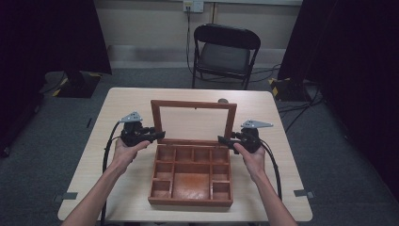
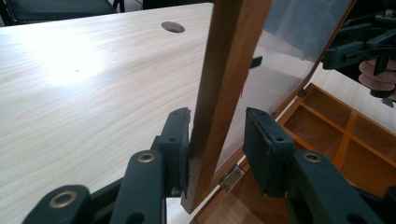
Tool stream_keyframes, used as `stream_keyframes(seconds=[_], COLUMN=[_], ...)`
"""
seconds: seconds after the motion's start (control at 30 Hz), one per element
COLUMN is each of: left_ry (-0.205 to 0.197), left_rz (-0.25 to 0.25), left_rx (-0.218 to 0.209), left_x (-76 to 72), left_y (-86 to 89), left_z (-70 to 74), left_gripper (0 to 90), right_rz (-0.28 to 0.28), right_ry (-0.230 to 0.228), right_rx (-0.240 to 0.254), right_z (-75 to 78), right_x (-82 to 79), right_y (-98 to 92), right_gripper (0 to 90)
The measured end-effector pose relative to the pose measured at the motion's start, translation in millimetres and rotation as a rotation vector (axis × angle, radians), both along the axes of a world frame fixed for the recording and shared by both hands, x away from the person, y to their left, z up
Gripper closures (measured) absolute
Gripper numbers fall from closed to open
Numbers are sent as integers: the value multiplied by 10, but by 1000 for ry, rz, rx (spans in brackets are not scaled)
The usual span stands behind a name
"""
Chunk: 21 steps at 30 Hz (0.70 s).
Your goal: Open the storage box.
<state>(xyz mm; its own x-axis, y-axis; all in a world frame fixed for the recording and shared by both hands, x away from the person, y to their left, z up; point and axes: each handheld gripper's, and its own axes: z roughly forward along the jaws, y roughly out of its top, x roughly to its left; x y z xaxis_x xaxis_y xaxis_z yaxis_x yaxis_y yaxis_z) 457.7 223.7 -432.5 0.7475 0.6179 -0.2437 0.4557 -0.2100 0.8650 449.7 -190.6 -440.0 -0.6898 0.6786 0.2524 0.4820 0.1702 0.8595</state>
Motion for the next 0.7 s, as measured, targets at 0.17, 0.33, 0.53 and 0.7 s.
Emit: stream_keyframes(seconds=[0.17, 0.33, 0.53, 0.7], left_ry=[4, 3, 9, 14], left_rz=[5, 17, 21, 31], left_rx=[7, 5, 1, 8], left_x=[12, 22, 37, 58], left_y=[6, 3, 7, -7], left_z=[-24, -51, -73, -90], left_gripper=[618, 636, 636, 637], right_rz=[-10, -15, -22, -41], right_ry=[-2, -5, -5, -1], right_rx=[-7, -2, -3, -22], right_z=[-11, -20, -30, -42], right_x=[9, 21, 40, 77], right_y=[0, 3, 5, 14], right_gripper=[509, 507, 513, 551])
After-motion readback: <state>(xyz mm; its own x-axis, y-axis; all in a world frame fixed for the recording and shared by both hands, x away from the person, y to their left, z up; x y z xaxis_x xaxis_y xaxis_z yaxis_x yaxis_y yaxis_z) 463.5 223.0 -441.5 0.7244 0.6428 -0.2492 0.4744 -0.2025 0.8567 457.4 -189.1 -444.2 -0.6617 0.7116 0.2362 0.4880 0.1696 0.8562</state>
